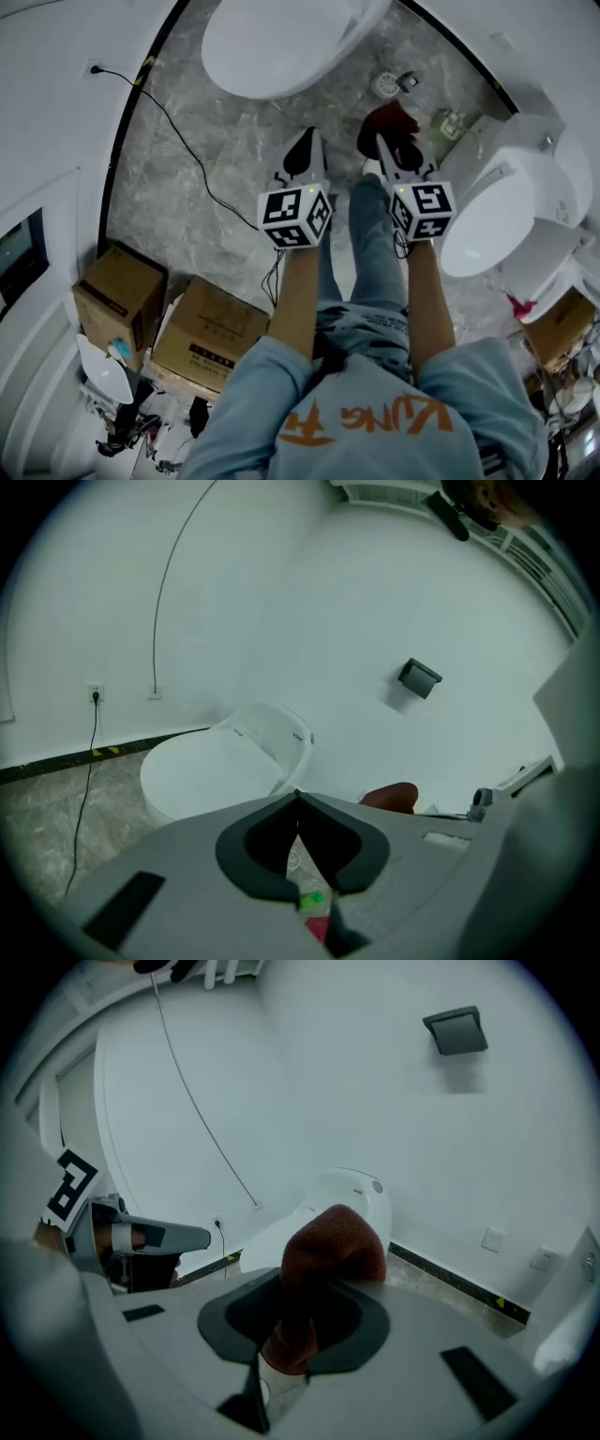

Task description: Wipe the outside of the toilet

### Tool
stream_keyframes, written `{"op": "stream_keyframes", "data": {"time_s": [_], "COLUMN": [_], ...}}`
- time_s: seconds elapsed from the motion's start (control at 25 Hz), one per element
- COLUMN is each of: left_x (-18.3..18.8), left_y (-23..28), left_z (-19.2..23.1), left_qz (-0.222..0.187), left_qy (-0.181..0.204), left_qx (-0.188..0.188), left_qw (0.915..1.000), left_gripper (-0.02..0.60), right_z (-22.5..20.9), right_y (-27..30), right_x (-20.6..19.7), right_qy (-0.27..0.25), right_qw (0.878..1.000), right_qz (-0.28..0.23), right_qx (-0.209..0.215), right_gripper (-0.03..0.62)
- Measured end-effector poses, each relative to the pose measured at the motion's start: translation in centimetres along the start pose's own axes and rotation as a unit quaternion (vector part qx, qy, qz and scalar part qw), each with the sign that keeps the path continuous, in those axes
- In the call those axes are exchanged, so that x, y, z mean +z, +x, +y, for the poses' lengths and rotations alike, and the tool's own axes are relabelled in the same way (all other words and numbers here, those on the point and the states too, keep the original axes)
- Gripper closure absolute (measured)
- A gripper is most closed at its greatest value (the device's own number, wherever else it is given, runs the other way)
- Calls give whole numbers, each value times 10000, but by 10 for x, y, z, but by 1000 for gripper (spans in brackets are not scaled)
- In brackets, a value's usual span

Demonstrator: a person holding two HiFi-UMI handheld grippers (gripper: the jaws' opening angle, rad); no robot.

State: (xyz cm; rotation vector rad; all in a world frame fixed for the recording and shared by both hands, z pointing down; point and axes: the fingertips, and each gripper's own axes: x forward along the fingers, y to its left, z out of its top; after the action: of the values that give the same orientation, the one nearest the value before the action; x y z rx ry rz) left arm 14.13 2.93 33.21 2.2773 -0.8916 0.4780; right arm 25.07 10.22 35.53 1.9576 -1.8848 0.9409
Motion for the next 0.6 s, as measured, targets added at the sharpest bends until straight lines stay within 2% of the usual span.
{"op": "stream_keyframes", "data": {"time_s": [0.28, 0.6], "left_x": [-47, -98], "left_y": [53, 100], "left_z": [-16, -23], "left_qz": [69, 218], "left_qy": [-32, -143], "left_qx": [194, 272], "left_qw": [9998, 9993], "left_gripper": [588, 588], "right_z": [-54, -90], "right_y": [26, 61], "right_x": [-34, -79], "right_qy": [-262, -288], "right_qw": [9988, 9978], "right_qz": [164, 296], "right_qx": [370, 526], "right_gripper": [522, 522]}}
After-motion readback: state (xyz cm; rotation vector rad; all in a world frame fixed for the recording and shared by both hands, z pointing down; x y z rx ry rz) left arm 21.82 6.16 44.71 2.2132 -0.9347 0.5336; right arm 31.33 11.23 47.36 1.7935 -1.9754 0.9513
